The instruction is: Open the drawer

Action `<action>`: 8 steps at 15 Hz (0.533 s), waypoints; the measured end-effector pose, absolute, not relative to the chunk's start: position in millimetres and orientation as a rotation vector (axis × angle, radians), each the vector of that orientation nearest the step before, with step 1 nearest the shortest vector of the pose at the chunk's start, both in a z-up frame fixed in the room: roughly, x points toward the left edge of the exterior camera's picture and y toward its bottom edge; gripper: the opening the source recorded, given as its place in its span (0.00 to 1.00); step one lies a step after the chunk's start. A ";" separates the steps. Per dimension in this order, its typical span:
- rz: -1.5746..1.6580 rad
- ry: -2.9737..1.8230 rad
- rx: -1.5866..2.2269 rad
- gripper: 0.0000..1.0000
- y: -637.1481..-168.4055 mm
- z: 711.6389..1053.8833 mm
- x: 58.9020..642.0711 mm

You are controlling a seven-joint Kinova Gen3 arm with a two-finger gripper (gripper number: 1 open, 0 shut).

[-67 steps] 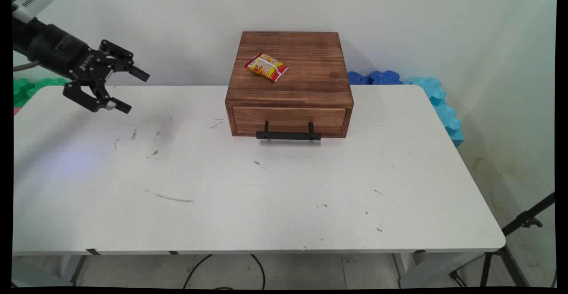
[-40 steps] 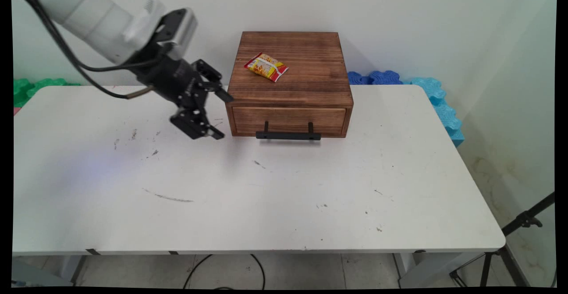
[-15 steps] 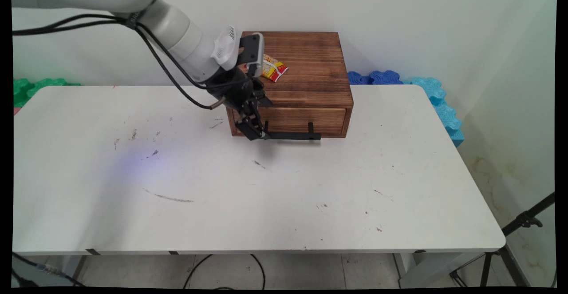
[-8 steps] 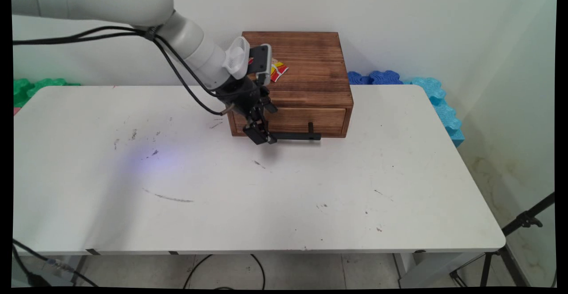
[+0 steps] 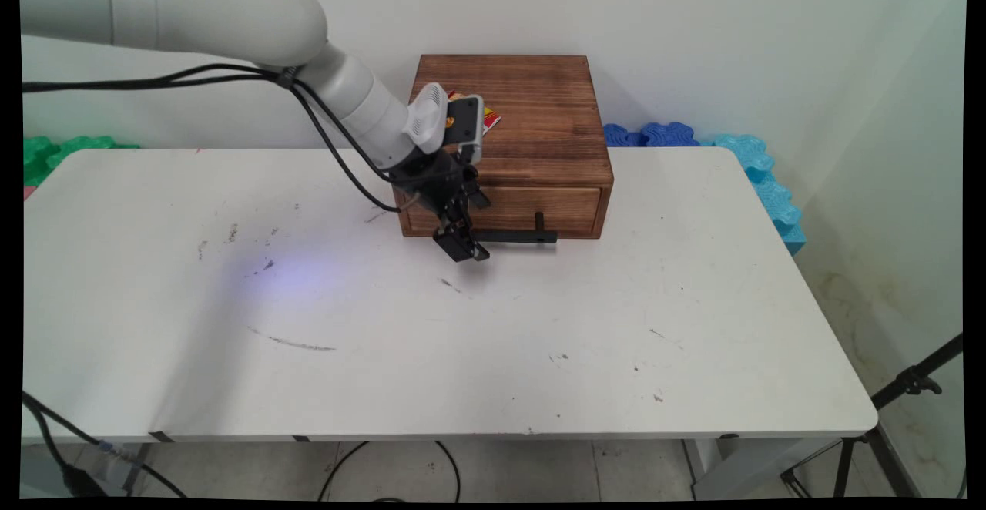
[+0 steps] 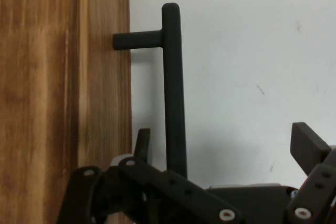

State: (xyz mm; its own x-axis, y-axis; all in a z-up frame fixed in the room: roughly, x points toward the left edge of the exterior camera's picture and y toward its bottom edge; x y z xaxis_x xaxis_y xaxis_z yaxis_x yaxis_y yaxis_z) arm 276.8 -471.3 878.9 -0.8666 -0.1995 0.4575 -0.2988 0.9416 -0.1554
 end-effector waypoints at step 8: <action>0.285 -2.653 0.347 1.00 -480.6 854.0 268.0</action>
State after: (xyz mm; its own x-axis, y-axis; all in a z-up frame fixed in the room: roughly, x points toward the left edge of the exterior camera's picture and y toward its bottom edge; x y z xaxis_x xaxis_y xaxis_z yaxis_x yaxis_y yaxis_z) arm 268.0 -480.6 854.0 -0.8685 -0.1953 0.4557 -0.2876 0.9472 -0.1421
